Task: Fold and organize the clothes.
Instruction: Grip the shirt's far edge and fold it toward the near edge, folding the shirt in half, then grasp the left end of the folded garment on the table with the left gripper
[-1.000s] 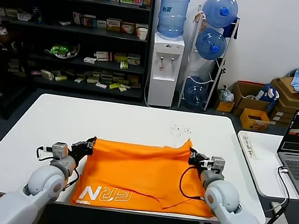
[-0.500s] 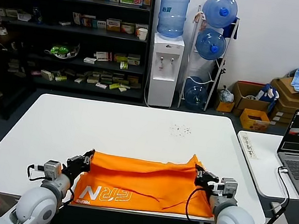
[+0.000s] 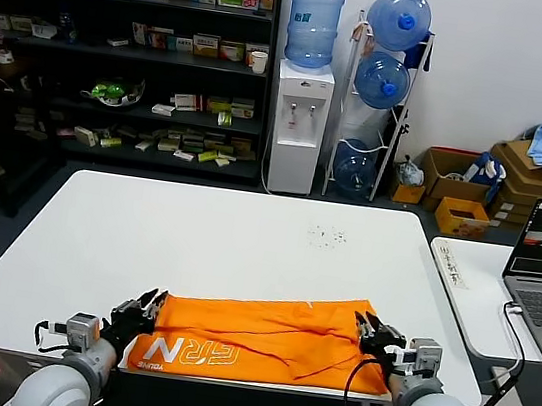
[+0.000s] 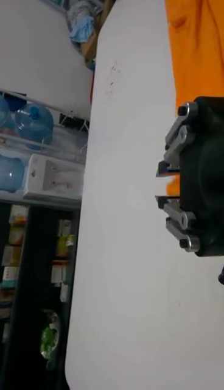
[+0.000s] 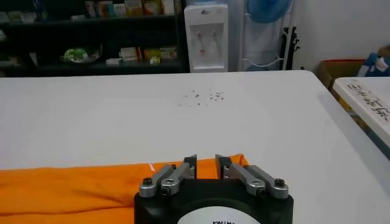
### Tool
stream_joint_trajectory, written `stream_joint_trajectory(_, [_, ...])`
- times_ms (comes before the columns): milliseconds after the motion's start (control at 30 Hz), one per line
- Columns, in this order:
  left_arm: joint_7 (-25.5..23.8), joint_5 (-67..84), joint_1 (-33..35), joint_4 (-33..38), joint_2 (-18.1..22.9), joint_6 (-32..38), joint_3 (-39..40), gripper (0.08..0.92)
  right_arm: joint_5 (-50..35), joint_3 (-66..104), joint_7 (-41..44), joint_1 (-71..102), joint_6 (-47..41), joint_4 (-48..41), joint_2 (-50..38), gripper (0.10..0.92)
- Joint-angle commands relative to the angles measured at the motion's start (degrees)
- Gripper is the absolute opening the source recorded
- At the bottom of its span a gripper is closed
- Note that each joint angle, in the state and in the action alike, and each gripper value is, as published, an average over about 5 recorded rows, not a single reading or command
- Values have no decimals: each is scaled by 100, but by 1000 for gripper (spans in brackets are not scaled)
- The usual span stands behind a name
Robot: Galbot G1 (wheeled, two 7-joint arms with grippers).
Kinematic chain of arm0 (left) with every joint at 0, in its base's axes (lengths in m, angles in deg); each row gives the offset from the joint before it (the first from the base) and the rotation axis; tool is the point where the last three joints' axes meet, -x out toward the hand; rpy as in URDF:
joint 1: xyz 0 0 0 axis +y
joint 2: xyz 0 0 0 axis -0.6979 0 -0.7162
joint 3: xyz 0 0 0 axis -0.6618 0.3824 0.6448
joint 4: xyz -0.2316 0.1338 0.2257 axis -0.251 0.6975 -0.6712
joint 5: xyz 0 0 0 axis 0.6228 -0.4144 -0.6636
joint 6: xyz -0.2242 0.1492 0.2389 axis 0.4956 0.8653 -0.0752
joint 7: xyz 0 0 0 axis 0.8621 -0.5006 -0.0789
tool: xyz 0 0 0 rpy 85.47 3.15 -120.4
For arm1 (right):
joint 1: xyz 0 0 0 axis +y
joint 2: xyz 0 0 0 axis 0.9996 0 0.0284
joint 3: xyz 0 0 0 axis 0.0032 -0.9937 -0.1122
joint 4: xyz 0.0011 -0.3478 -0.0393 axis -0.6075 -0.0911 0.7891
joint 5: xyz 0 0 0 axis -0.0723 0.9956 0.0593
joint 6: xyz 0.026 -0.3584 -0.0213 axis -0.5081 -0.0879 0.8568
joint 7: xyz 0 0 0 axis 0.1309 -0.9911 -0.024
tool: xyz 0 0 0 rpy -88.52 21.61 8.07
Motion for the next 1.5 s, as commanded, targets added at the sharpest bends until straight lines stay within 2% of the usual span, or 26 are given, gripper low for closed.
stream_joint_trajectory(33, [44,-101,348,150,58,-51,-203,416,101,397,-10,390,-25,239,-70,449])
stream_joint_trajectory(267, [50,-322,593,88,459,-69,-225,607,342,908,137,759,181,242,-36,640])
stream_joint_trajectory(433, [-44,-507,427,-229,827,-27,-145,742,410,955,151,859,223,233,59,777])
stream_joint_trajectory(567, [-110,-540,311,-395,884,-15,-114,815,421,946,146,844,221,252,95,819])
stream_joint_trajectory(667, [-143,-531,295,-448,843,-16,-120,822,412,948,145,821,222,245,92,822])
stream_joint_trajectory(1067, [-179,-575,270,-631,823,45,-63,807,401,937,141,802,210,253,107,823])
stream_joint_trajectory(1500, [-75,-640,321,-588,820,20,-6,455,371,940,136,782,190,275,103,823])
